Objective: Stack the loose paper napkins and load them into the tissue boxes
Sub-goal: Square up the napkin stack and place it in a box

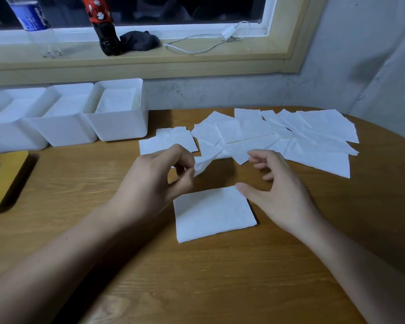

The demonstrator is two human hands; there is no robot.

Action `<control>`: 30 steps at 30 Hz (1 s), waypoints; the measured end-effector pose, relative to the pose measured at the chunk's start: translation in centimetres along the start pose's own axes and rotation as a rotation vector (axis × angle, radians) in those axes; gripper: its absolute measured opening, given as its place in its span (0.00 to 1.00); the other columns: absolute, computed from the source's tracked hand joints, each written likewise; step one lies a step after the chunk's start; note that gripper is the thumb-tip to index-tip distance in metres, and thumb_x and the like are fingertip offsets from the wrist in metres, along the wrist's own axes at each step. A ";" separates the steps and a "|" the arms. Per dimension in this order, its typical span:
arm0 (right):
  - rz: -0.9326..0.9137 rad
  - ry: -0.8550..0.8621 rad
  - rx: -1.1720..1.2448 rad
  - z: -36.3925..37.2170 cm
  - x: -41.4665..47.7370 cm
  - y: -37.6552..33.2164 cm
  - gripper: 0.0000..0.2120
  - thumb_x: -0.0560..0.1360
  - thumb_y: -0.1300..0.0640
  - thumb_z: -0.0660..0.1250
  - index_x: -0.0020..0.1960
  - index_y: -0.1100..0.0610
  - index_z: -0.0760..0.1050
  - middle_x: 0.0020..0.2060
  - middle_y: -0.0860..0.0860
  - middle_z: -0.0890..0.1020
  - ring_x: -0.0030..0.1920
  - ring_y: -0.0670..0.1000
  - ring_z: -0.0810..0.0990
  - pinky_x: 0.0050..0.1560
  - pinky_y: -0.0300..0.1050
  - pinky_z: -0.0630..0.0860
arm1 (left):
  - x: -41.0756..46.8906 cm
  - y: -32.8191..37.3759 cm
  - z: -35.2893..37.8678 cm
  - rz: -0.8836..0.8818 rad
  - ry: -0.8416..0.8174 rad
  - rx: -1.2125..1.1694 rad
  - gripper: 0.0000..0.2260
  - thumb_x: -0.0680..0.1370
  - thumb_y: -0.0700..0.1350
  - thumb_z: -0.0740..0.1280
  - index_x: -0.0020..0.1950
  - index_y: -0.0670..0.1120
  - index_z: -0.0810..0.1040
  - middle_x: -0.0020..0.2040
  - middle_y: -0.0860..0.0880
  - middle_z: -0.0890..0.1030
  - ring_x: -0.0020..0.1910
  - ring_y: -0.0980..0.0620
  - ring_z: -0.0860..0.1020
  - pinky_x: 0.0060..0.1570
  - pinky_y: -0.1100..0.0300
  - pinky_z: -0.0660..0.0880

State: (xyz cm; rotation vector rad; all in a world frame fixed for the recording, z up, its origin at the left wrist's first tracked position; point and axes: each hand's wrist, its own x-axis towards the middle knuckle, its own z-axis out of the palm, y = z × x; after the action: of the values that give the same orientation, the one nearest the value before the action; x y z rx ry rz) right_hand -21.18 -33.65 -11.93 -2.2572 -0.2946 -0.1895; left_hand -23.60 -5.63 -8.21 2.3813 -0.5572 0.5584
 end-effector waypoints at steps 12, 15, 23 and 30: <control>0.087 -0.142 0.282 -0.4 0.3 -0.4 0.06 0.81 0.50 0.74 0.57 0.44 0.84 0.55 0.39 0.87 0.60 0.40 0.82 0.66 0.50 0.77 | 0.1 0.9 0.0 -0.103 -0.011 -0.476 0.14 0.81 0.35 0.74 0.60 0.50 0.75 0.46 0.50 0.83 0.43 0.47 0.83 0.42 0.44 0.79; 0.058 -0.057 0.382 -0.5 0.2 -0.4 0.03 0.83 0.53 0.71 0.53 0.49 0.84 0.48 0.45 0.88 0.53 0.47 0.85 0.59 0.53 0.80 | 0.4 0.8 -0.2 -0.176 -0.046 -0.485 0.18 0.80 0.35 0.75 0.63 0.51 0.75 0.45 0.50 0.85 0.44 0.46 0.83 0.46 0.42 0.79; 0.015 -0.005 0.470 -1.0 -0.2 -1.3 0.06 0.82 0.52 0.71 0.56 0.53 0.83 0.38 0.49 0.86 0.42 0.51 0.86 0.45 0.51 0.80 | 1.3 0.4 -1.3 -0.408 -0.137 -0.542 0.09 0.78 0.44 0.79 0.52 0.43 0.81 0.37 0.44 0.82 0.32 0.49 0.75 0.36 0.60 0.74; 0.086 -0.169 0.379 -0.6 -0.2 -0.8 0.04 0.80 0.53 0.75 0.53 0.52 0.84 0.32 0.47 0.85 0.32 0.43 0.82 0.36 0.35 0.72 | 2.1 -0.1 -2.5 -0.661 -0.578 -0.399 0.10 0.77 0.47 0.80 0.52 0.44 0.83 0.38 0.43 0.87 0.33 0.53 0.79 0.39 0.58 0.72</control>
State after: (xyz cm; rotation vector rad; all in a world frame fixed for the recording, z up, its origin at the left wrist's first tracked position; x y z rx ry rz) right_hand -21.65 -33.63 -10.97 -1.9069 -0.2949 0.0970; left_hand -22.48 -4.47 -5.39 2.1328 -0.0678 -0.4996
